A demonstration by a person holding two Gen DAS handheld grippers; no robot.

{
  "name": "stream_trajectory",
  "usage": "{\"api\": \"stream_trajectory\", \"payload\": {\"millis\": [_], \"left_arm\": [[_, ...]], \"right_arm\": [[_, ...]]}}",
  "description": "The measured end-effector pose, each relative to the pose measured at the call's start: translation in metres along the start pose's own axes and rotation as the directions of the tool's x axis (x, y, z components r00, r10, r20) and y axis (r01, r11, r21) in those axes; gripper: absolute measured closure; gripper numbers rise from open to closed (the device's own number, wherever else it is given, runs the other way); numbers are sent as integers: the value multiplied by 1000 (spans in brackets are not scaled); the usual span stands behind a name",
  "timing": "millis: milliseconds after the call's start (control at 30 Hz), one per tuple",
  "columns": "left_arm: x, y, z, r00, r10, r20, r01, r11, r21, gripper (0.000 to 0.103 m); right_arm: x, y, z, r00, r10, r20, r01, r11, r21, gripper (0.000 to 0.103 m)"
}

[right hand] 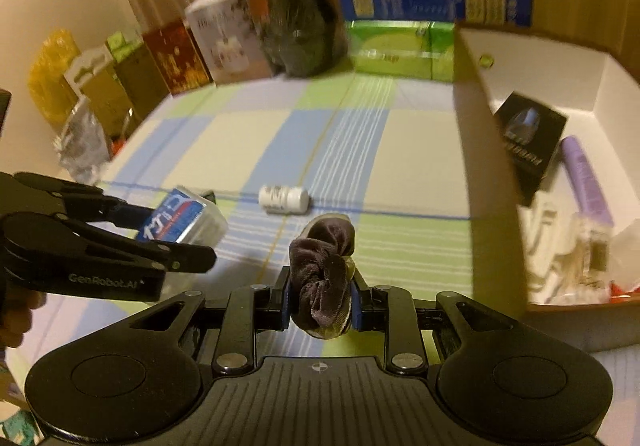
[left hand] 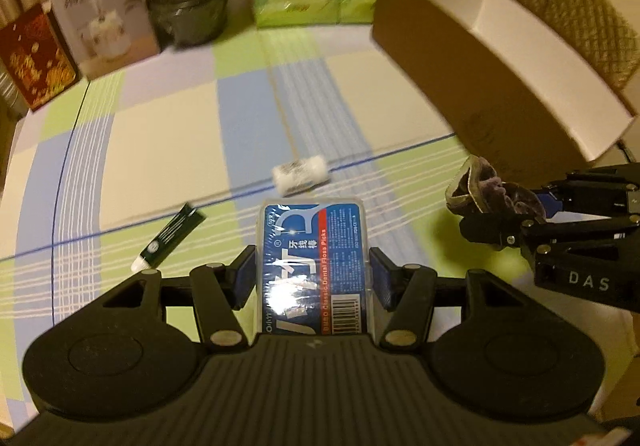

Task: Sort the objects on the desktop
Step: 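Carry the toothpick box and scrunchie with both tools over the open box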

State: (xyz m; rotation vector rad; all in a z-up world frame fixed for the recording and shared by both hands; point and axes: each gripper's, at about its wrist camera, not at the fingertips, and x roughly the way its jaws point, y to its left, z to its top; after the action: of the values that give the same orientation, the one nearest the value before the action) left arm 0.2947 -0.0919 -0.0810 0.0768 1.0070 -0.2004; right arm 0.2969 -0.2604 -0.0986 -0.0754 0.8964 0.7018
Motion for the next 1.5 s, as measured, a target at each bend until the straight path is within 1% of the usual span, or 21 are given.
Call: {"api": "stream_trajectory", "payload": {"millis": [133,300,533,733,900,1100,1267,1500], "left_arm": [[-16,-22,11,999,-30,44,28,999,35,49],[-27,-59,29,992,-84,95,75,993,93,49],[-26,-110,54,981,-151,124,130,978,166,49],[-16,-149,82,973,-188,136,157,965,210,49],[4,-177,108,971,-205,126,173,958,228,49],[36,-201,137,975,-205,89,181,958,224,49],[63,-214,160,980,-190,62,172,959,226,49],[99,-227,182,988,-155,26,145,962,234,49]], "right_arm": [[-30,-9,1,999,-12,51,11,1000,14,79],[-62,-29,2,993,-54,104,50,998,41,79],[-99,-75,5,980,-132,148,122,990,77,79],[-116,-121,16,967,-194,168,182,980,81,79],[-110,-156,29,960,-227,164,224,974,40,79],[-91,-194,42,962,-238,137,243,970,-20,78],[-74,-217,56,967,-234,104,239,970,-38,78],[-56,-240,68,967,-246,69,251,966,-61,78]]}}
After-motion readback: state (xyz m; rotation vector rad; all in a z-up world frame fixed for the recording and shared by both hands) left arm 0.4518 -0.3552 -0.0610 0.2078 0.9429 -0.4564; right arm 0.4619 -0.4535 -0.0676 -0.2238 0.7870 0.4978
